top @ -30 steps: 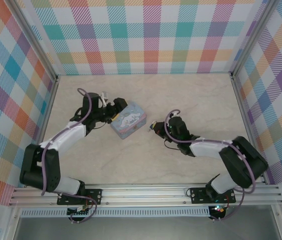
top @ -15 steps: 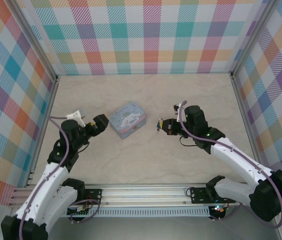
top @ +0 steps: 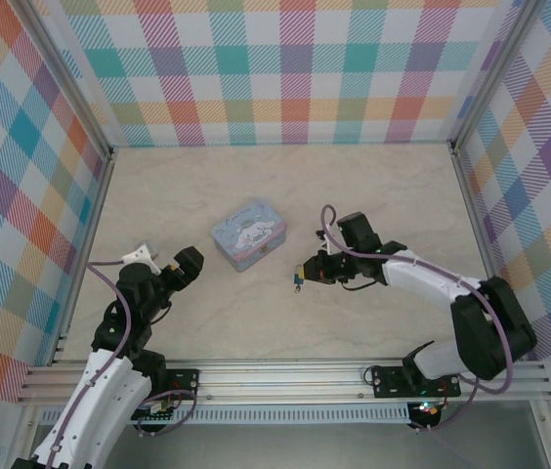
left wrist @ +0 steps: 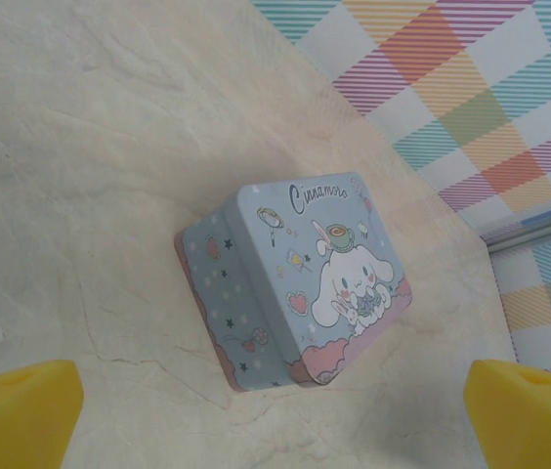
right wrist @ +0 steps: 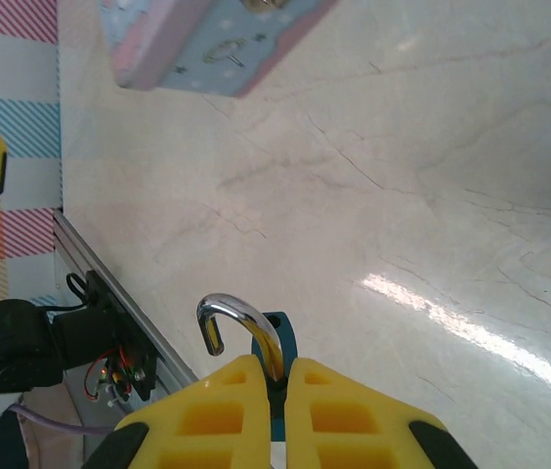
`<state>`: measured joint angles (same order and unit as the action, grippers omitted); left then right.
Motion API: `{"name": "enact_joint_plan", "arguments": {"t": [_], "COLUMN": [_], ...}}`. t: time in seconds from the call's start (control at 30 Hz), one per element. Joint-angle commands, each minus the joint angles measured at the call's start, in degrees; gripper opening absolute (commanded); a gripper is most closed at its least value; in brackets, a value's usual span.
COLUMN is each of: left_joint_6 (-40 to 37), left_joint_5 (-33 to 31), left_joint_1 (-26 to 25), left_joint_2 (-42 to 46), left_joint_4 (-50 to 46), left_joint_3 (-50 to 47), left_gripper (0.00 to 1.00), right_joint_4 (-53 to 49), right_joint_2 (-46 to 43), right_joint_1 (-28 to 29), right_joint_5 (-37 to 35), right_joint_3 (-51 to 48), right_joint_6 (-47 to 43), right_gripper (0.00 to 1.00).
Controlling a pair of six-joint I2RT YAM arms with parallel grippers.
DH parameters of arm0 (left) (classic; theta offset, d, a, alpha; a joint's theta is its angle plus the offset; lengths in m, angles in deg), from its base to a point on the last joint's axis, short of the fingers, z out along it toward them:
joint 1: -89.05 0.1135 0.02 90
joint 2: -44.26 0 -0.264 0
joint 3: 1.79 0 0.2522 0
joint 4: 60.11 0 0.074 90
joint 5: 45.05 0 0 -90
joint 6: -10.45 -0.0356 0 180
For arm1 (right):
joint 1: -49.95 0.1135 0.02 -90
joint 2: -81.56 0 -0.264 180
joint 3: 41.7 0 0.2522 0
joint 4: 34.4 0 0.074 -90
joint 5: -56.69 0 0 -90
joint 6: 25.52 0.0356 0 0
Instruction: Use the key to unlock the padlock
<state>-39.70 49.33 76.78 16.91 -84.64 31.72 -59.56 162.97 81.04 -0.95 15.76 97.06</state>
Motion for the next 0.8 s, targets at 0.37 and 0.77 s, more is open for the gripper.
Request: {"name": "enact_joint_plan", "arguments": {"t": [0.37, 0.77], "left_joint_6": [0.3, -0.1], "left_joint_5": [-0.3, -0.4], "left_joint_1": [0.5, 0.6], "left_joint_2": [0.1, -2.9], "left_joint_4": [0.3, 1.1], "left_joint_3": [-1.3, 0.7], "left_gripper": [1.0, 1.0], "right_joint_4": [4.2, 2.0], "right_joint_2": [14.6, 12.5], "right_joint_1": [-0.8, -1.5], "right_joint_5": [6.8, 0.7], "right_joint_3": [0.8, 0.2], "right_joint_6": [-0.2, -0.3], "right_gripper": [0.09, 0.36]}}
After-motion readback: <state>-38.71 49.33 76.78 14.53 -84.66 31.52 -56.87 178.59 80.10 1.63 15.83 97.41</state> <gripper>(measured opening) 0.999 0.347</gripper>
